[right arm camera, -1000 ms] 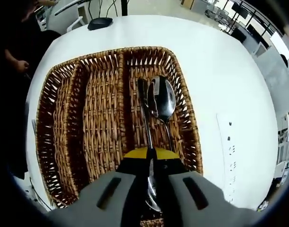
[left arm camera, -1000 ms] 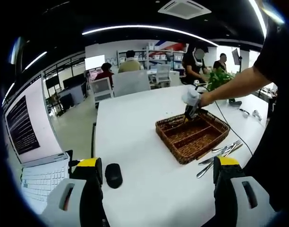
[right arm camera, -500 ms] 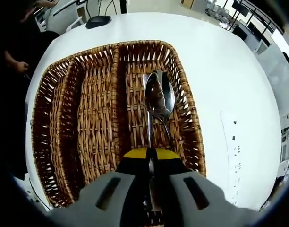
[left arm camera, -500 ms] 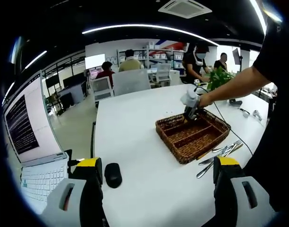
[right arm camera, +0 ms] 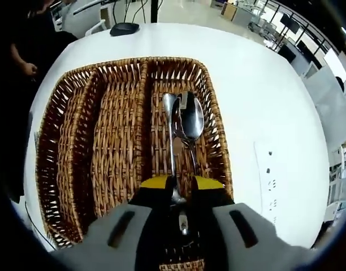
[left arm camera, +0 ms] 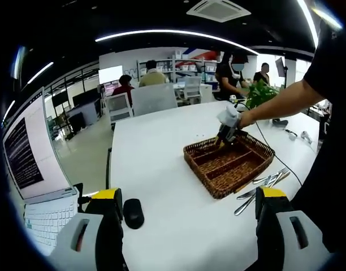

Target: Arrange the knives, forks, and spoons in their matching storage slots by inserting each utensil handle-first until every utensil is classified and aligned in the correct compartment

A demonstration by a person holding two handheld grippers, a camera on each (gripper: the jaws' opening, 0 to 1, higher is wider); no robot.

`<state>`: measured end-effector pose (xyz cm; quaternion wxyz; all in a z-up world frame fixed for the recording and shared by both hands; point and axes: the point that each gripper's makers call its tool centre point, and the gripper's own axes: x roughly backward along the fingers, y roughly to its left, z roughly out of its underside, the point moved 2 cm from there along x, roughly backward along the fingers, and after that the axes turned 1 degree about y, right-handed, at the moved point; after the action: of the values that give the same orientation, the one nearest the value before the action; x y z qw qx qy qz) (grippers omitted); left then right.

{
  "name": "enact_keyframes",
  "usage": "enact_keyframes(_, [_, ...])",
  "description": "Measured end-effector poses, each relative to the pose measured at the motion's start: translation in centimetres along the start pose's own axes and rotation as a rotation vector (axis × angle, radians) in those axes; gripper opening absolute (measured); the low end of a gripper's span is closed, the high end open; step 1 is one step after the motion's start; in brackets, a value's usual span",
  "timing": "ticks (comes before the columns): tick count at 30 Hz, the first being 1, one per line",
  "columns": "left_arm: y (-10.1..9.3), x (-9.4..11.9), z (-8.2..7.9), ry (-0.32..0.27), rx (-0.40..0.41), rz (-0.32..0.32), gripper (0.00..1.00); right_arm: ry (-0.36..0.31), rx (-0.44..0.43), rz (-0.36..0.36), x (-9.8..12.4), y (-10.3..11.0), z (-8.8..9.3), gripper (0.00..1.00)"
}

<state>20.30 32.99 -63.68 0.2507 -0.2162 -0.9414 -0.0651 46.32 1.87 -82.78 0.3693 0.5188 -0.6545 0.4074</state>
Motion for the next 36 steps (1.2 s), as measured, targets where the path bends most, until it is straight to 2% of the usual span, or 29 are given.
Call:
enact_keyframes(1, [0.0, 0.0, -0.1, -0.002, -0.002, 0.000, 1.00, -0.034, -0.036, -0.013, 0.5, 0.2, -0.5, 0.21])
enact_keyframes(2, [-0.1, -0.1, -0.1, -0.004, -0.004, 0.001, 1.00, -0.036, -0.046, -0.010, 0.7, 0.2, -0.5, 0.24])
enact_keyframes(6, [-0.3, -0.3, -0.3, -0.011, -0.008, 0.008, 1.00, -0.092, -0.065, 0.040, 2.5, -0.4, -1.2, 0.37])
enact_keyframes(10, [-0.7, -0.8, -0.7, -0.017, -0.019, 0.023, 1.00, -0.154, -0.141, 0.073, 4.4, -0.8, -2.0, 0.49])
enact_keyframes(14, [-1.4, -1.3, -1.4, -0.037, -0.031, 0.041, 1.00, -0.174, -0.160, 0.120, 6.0, -1.3, -2.0, 0.66])
enact_keyframes(18, [-1.4, -2.0, -1.2, -0.045, -0.030, 0.047, 1.00, -0.218, -0.225, 0.169, 7.4, -1.6, -1.9, 0.80])
enact_keyframes(21, [-2.0, -2.5, -1.2, -0.045, -0.043, 0.062, 1.00, -0.250, -0.267, 0.176, 8.6, -1.1, -1.7, 0.88])
enact_keyframes(25, [-2.4, -2.8, -1.3, -0.053, -0.050, 0.078, 1.00, -0.310, -0.342, 0.224, 10.7, -0.7, -1.5, 0.99])
enact_keyframes(33, [-3.1, -3.2, -2.1, -0.083, -0.067, 0.087, 1.00, -0.348, -0.396, 0.301, 14.0, 0.8, 0.1, 1.00])
enact_keyframes(36, [-3.4, -3.3, -2.5, -0.090, -0.069, 0.087, 1.00, -0.372, -0.401, 0.362, 15.6, 0.9, 0.4, 1.00])
